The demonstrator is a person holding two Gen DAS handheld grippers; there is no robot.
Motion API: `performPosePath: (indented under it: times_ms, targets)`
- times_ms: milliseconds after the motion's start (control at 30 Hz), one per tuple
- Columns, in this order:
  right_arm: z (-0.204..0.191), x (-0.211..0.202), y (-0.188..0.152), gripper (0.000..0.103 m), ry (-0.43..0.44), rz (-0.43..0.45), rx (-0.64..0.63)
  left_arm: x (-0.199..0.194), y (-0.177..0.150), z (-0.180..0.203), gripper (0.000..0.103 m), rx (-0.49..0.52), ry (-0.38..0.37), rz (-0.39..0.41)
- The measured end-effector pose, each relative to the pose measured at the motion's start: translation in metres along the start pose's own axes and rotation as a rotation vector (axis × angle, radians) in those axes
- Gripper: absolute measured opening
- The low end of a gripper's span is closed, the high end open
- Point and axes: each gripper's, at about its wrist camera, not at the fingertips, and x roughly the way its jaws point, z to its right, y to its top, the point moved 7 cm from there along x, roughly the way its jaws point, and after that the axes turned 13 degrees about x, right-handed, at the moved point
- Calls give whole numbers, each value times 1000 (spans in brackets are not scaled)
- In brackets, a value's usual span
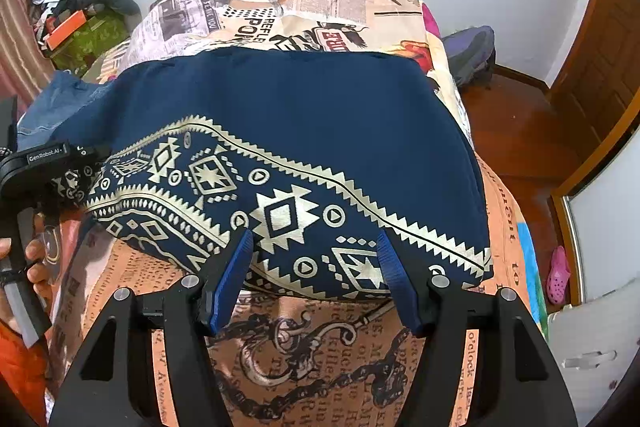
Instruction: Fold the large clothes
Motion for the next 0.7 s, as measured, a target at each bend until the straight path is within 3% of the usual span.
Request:
performPosePath:
  times_ms: [233, 400, 533, 700]
  targets:
    - [-23, -19, 30, 60, 49, 55, -38, -64, 25, 37, 15, 128, -90, 112]
    - [-59, -17, 54, 60, 149, 48, -48, -107, 52, 45, 9, 173, -120, 205]
    - [-105, 12, 52, 61, 242, -47, -83, -130, 73, 39, 9, 196, -96, 282]
    - [-158, 63, 18, 61, 315, -218, -139, -126, 79, 18, 9, 211, -27, 290]
